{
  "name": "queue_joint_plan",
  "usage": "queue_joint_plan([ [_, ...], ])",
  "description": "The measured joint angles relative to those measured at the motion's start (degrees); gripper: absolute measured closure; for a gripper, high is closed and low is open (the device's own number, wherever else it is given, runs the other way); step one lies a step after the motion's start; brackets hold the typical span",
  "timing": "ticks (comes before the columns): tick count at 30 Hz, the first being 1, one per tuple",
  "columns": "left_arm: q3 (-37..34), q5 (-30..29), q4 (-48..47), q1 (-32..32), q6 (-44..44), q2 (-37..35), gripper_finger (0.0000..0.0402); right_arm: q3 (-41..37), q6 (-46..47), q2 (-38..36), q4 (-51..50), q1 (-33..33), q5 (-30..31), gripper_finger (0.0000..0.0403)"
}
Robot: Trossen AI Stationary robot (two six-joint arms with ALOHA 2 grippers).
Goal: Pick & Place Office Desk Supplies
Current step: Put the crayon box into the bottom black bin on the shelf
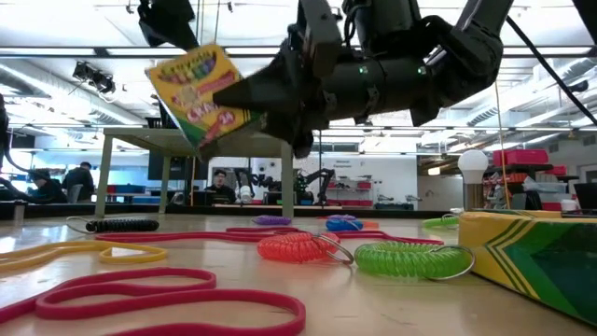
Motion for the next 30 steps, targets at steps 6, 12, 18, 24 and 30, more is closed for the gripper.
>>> queue_joint_plan([
  [6, -0.06, 2.43, 0.51, -0.16, -1.21, 1.63, 0.0105, -0.02, -0.75, 0.00, 4.82, 0.70, 0.80, 0.0297],
  [12, -0.04, 2.38, 5.38, -0.50, 0.13, 2.79, 0.0105, -0.02, -0.14, -0.02, 7.13, 0.87, 1.27, 0.0294],
  [18, -0.06, 2.82, 5.32, -0.37, -0.89, 2.86, 0.0144, -0.02, 0.72, -0.02, 8.64, 1.07, 1.28, 0.0294],
  [24, -0.06, 3.30, 5.15, -0.38, -2.34, 2.86, 0.0234, -0.02, 0.74, -0.02, 9.56, 1.09, 1.21, 0.0291],
  [30, 0.69, 4.11, 4.60, -0.37, -2.79, 2.82, 0.0303, -0.02, 0.79, -0.04, 10.94, 1.09, 1.14, 0.0287],
])
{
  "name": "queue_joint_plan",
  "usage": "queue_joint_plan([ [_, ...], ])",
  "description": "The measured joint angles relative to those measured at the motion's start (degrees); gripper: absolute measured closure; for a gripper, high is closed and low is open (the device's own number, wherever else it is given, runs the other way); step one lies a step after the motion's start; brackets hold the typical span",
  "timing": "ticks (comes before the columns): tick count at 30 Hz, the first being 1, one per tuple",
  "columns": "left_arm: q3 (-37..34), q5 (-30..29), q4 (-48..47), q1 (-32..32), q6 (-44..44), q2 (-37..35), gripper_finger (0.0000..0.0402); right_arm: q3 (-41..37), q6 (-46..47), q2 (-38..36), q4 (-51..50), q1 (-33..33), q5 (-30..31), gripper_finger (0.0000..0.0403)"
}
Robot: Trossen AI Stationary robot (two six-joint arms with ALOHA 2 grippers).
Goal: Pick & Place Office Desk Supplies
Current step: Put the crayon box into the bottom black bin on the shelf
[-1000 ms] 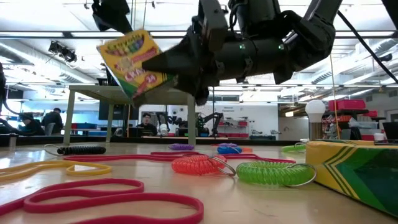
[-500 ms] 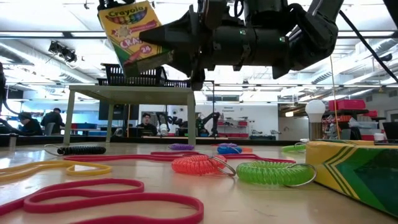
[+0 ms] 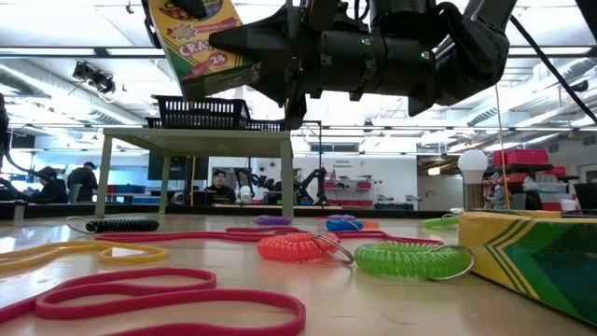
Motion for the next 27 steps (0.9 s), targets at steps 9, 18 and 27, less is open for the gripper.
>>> queue_joint_plan([
  [9, 9.49, -2.95, -11.21, -0.02, -0.65, -0.07, 0.0307, 0.04, 0.34, -0.28, 0.17, 0.72, 5.03, 0.0193],
  [18, 23.30, -9.79, -29.57, 3.64, -8.46, -0.07, 0.0307, 0.04, -1.53, -0.24, -7.29, -0.27, 6.86, 0.0141],
  [27, 35.01, -13.98, -40.38, 19.39, -12.23, -0.17, 0.0307, 0.04, -1.55, -0.22, -8.63, -0.46, 7.04, 0.0275],
])
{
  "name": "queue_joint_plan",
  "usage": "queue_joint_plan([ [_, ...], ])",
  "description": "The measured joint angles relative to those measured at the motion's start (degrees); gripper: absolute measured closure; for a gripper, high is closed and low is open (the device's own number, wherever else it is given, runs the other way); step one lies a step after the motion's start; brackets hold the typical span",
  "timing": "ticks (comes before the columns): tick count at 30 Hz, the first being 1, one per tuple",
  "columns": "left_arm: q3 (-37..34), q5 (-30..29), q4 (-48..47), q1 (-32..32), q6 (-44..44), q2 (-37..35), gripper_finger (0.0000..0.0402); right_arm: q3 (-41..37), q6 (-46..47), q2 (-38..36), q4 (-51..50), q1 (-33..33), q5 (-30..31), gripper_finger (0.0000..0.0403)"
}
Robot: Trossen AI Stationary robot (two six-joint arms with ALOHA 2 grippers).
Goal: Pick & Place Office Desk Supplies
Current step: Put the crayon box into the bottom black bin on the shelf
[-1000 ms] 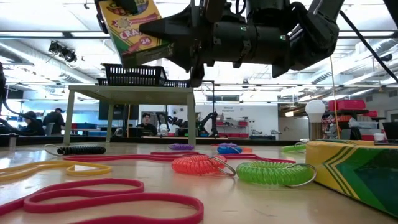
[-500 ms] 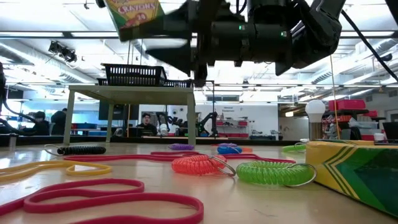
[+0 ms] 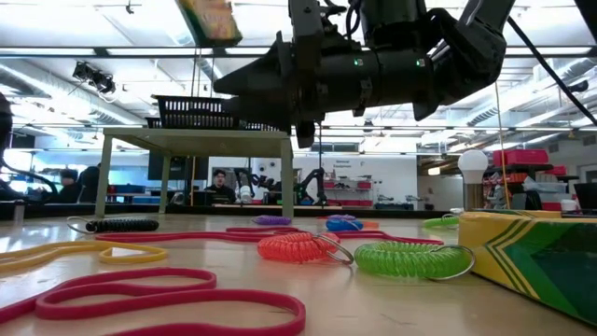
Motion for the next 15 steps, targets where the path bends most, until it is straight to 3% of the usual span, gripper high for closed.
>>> queue_joint_plan([
  [7, -0.37, 5.45, -2.79, 13.42, 1.17, 1.64, 0.0307, 0.00, 0.00, 0.00, -0.38, 0.00, -0.06, 0.0388],
  [15, -0.37, 8.55, -6.29, 24.07, 1.31, 5.80, 0.0307, 0.00, 0.00, 0.00, -0.39, 0.00, -0.17, 0.0381],
])
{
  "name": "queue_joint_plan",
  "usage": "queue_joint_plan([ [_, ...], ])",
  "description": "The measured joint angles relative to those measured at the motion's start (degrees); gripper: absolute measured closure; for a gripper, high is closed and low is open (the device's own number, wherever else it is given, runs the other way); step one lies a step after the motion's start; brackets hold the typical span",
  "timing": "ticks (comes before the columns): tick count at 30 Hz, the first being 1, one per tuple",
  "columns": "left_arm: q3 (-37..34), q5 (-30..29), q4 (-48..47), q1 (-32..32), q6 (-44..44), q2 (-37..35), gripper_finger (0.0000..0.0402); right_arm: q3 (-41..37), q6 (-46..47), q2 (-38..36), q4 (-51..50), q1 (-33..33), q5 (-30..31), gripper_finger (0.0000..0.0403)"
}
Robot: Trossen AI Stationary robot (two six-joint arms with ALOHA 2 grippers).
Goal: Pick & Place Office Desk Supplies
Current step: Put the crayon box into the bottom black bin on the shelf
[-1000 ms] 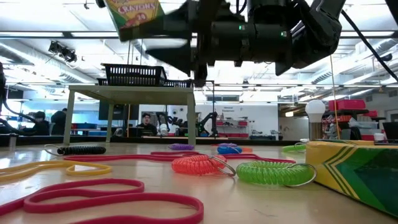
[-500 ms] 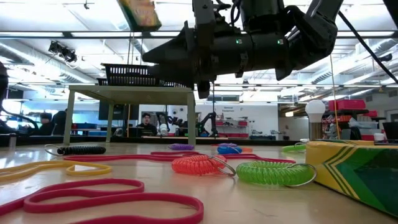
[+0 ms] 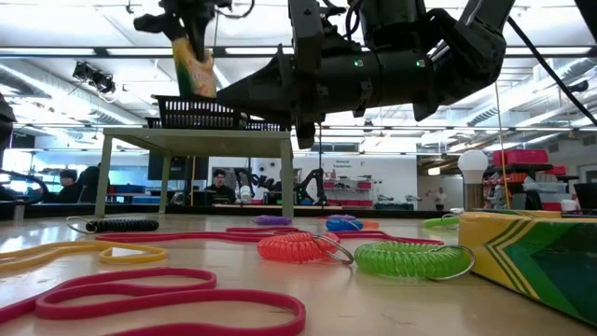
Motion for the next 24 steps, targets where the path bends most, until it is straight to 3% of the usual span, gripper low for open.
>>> queue_joint_plan([
  [8, 0.46, 0.47, -0.01, 5.62, 0.00, 3.03, 0.0307, 0.00, -0.12, 0.04, -0.01, 0.00, -1.13, 0.0387],
  [24, 0.48, -0.87, -2.64, 5.93, -5.81, 9.31, 0.0307, 0.00, -1.52, 0.07, -0.07, 0.20, -2.90, 0.0389],
])
